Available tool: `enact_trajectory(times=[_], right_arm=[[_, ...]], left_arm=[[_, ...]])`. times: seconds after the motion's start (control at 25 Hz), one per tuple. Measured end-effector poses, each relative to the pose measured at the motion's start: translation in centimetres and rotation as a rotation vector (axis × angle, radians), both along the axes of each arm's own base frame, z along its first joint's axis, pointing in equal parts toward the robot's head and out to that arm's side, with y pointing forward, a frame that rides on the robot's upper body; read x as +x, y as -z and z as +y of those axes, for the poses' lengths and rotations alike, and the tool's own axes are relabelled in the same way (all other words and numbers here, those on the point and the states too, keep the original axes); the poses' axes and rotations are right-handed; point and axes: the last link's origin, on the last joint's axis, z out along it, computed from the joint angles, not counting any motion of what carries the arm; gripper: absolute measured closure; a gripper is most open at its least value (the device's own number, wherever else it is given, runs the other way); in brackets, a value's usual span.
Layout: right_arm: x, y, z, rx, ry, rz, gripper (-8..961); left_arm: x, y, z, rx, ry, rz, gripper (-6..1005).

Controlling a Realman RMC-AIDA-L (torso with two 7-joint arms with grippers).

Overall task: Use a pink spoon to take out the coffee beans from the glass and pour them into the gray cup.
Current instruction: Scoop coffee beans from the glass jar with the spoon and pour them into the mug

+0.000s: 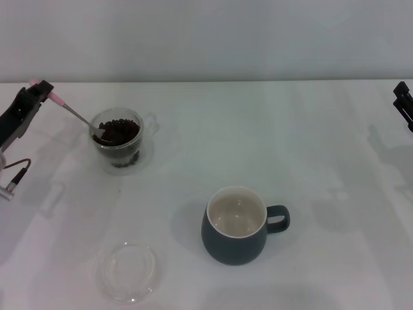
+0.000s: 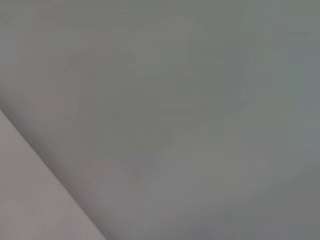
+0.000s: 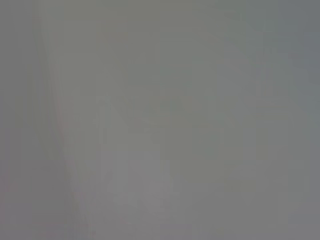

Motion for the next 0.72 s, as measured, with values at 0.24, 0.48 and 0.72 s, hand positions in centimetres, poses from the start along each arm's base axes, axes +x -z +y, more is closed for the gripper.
enact_trajectory(times=[0.24,0.48,0.72], right_arm=[[-0.1,0.0,0.1,0.000,-0.004,-0.005,85],[-0.4,0.1,0.2,-0.001,-0.018,-0.007,85],[-0.7,0.2,0.0,-0.004,-0.042,-0.006,85]], left_arm=[[-0.3,-0.9,-0.8,0.041,0.030,-0.034,872],[0.3,-1.5,-1.7,0.065,0.112,-0.065,872],[0.9,-1.7,-2.9,0.076,0.192,-0.097,871]])
